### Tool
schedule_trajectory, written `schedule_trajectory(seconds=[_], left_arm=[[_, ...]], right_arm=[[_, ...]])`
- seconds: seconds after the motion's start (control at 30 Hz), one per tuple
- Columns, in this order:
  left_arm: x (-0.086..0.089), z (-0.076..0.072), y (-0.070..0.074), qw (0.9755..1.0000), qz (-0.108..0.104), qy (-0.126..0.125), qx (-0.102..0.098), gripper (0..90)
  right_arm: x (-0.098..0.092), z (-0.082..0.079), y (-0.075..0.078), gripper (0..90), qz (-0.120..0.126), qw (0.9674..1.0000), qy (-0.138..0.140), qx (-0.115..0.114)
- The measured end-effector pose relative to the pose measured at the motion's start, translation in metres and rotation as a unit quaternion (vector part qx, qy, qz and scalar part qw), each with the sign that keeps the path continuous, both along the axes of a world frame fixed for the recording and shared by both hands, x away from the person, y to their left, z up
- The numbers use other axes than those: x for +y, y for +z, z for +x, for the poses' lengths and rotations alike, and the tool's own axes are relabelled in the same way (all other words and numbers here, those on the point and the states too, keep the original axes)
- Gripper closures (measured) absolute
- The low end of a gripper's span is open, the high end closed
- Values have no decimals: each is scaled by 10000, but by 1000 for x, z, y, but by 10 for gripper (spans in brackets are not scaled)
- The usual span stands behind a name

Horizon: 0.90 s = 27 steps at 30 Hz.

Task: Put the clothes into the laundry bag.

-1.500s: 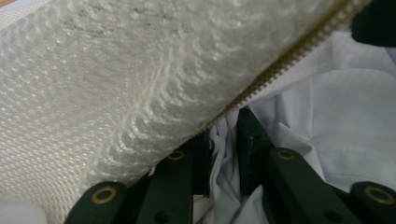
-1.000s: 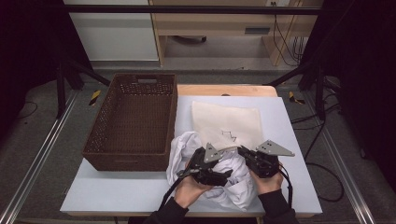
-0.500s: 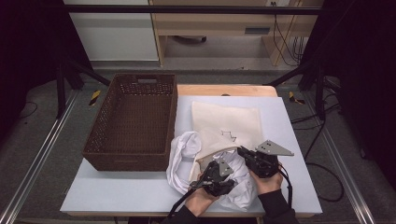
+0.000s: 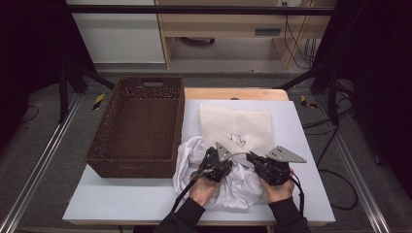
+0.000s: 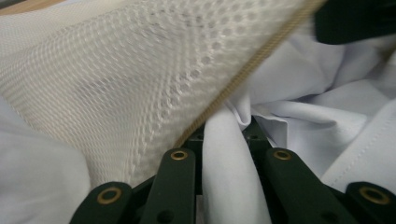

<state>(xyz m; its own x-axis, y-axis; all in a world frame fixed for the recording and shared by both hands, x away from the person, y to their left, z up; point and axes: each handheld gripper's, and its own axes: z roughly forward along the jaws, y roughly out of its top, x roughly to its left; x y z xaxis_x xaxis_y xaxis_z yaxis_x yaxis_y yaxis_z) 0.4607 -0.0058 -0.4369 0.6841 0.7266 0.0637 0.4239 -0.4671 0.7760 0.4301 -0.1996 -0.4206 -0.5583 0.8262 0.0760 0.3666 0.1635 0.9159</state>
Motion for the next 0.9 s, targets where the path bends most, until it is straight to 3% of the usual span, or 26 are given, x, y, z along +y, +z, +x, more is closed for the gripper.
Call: schedule_trajectory(seconds=[0.1, 0.27, 0.4, 0.6, 0.63, 0.73, 0.83, 0.9], left_arm=[[-12, 11, -14, 9999, 76, 100, -56, 773], [-12, 13, -20, 9998, -208, -35, 8, 700], [2, 1, -8, 9979, -582, -260, 129, 490], [19, -32, 16, 9966, -606, -546, -103, 311], [20, -35, 16, 9962, -626, -610, -43, 281], [17, -42, 5, 9962, -463, -721, 151, 249], [7, -39, -16, 9962, -267, -737, 380, 229], [1, -36, -26, 9961, -258, -715, 457, 252]], right_arm=[[1, 0, -1, 881, -57, 10000, 9, 19], [-2, 2, -4, 881, -44, 9999, -45, 91], [-3, 3, -5, 881, -60, 9999, -51, 89], [-3, 3, -5, 880, -58, 9999, -84, 78], [-4, 3, -5, 880, -45, 9999, -95, 71], [-4, 3, -5, 880, -45, 9999, -103, 72], [-4, 3, -5, 880, -57, 9999, -89, 79], [-3, 3, -5, 880, -56, 9999, -89, 85]])
